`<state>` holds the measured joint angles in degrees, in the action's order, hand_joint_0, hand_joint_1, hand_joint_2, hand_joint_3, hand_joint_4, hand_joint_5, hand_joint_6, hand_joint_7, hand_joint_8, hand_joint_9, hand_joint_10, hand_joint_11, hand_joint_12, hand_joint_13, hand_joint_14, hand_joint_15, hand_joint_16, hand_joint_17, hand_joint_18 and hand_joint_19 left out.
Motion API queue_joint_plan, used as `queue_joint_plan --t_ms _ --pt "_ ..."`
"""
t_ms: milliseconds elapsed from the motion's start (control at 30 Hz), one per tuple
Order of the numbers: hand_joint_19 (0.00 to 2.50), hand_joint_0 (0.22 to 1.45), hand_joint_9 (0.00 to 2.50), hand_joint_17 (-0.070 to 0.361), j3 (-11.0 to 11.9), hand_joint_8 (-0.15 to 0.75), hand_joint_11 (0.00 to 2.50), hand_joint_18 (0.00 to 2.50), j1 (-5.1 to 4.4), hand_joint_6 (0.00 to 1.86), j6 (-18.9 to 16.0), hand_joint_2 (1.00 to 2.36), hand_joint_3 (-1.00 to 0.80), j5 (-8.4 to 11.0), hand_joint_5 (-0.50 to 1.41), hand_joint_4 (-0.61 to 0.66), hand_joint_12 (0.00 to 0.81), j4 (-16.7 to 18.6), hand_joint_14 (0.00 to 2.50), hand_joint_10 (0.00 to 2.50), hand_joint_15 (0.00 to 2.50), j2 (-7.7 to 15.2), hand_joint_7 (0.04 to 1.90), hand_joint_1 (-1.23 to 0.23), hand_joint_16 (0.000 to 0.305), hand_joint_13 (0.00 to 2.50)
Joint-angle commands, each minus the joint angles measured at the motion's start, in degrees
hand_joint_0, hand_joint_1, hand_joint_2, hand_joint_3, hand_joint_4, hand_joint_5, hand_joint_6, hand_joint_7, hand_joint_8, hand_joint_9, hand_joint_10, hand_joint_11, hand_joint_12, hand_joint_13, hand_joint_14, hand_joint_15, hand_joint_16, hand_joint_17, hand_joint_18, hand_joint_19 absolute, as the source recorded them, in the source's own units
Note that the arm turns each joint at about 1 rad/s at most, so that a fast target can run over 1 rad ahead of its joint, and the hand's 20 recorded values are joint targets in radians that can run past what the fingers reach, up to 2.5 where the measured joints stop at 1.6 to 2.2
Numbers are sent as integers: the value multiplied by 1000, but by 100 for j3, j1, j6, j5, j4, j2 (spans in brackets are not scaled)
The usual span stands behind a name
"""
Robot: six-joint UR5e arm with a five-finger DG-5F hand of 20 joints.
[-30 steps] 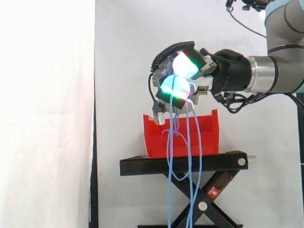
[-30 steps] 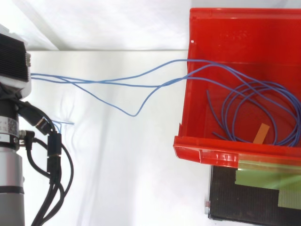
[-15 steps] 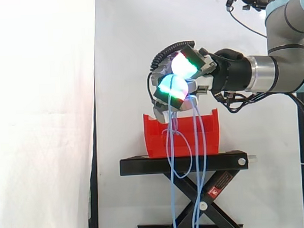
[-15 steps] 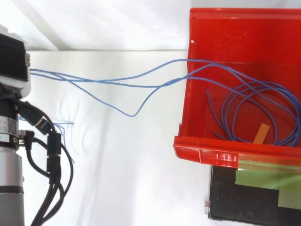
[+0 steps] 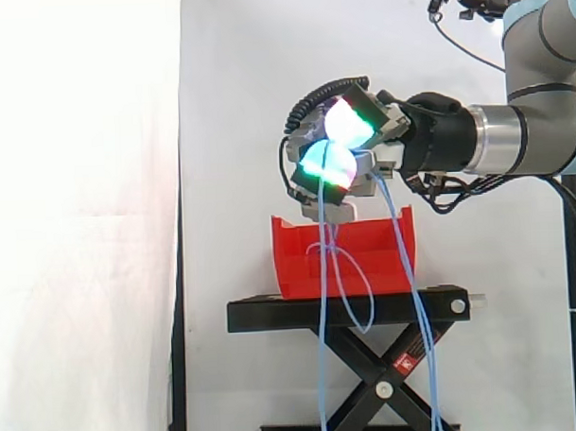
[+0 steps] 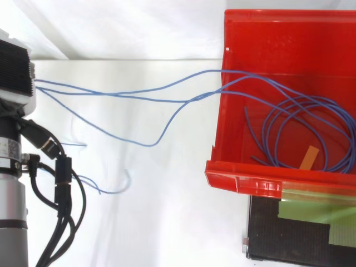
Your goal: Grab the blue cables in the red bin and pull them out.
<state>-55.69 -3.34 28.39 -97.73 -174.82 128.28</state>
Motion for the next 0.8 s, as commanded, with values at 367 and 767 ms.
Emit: queue_joint_plan --t_ms 367,767 --pt "1356 950 1616 91 -3 188 1995 1282 -9 117 12 1010 -775 0 1117 177 341 -52 2412 5 895 4 875 -978 40 1192" --pt "1383 959 1589 89 -1313 229 1917 1302 -18 168 -58 1009 -791 0 1107 190 334 449 2417 137 901 4 864 -979 39 1199"
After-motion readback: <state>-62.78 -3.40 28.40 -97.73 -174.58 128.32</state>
